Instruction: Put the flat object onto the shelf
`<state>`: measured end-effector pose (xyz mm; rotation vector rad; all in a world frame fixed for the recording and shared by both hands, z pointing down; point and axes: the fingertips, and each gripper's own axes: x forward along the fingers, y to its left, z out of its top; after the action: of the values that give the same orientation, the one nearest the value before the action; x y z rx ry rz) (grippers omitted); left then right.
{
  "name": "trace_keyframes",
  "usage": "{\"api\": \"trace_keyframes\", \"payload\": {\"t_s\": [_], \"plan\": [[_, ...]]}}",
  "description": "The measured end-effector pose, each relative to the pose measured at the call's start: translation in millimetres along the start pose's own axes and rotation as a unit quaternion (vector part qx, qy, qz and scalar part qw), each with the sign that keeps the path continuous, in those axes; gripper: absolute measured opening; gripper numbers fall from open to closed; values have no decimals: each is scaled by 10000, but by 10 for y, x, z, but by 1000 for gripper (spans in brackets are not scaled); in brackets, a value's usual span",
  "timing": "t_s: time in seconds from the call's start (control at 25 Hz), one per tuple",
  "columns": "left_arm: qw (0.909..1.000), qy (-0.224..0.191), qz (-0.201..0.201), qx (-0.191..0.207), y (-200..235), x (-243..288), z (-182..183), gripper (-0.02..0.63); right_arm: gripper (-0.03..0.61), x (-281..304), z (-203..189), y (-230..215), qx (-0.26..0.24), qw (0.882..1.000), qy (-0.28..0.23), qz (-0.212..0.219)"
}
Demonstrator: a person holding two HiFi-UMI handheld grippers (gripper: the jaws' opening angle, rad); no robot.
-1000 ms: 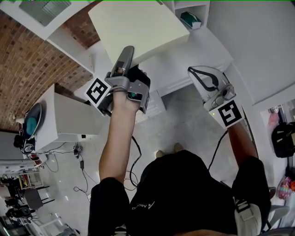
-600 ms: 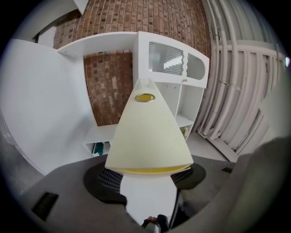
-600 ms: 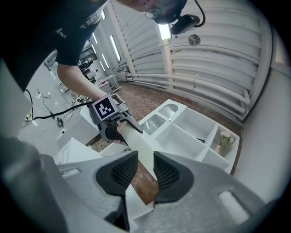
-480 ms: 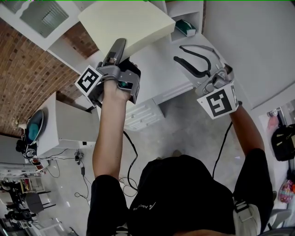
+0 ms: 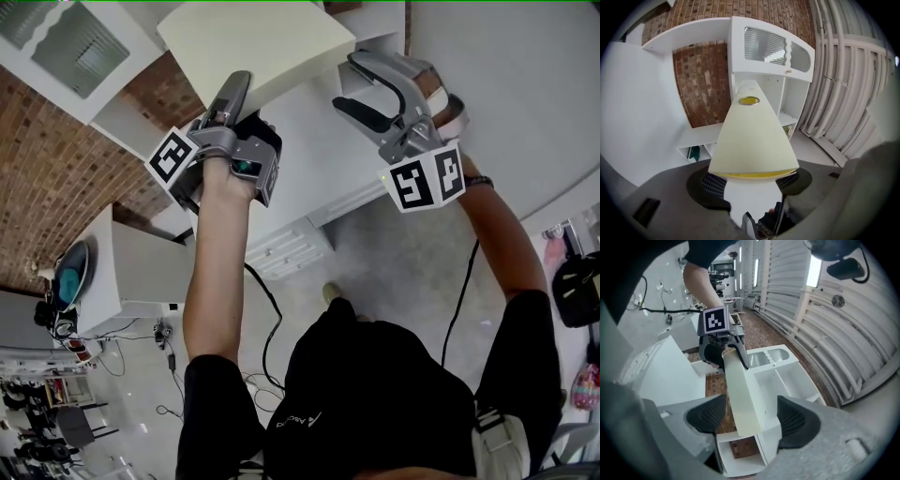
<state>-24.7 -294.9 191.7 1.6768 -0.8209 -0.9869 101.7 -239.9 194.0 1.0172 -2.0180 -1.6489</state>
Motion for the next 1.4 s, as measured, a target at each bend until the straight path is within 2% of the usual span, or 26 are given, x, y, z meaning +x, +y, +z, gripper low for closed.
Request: {"api": "trace_keyframes", "payload": {"t_s": [0.16,0.36,0.76,0.96,1.08,1.24,1.4], "plan": [[9997,66,-110,-196,-43,224,194,276,358,408,-114,-84,-550,9984,112,17],[9994,213,-135,-244,-46,513,517,278,407,1034,-260,-106,-1055,9940,280,4],[9977,577,-159,-331,31,935,936,279,417,2078,-587,-63,-1983,9772,716,-238],[9962,720,-159,-458,104,1118,1208,281,394,2524,-654,-107,-1974,9768,799,-239],[9955,734,-178,-566,54,1271,1478,281,302,2837,-687,-158,-1987,9766,819,-84],[9955,838,-222,-393,87,1307,1509,287,296,2910,-748,-97,-1875,9782,893,-21],[9953,771,-574,-90,30,1385,1613,321,287,3034,-807,-94,-1552,9833,951,52]]}}
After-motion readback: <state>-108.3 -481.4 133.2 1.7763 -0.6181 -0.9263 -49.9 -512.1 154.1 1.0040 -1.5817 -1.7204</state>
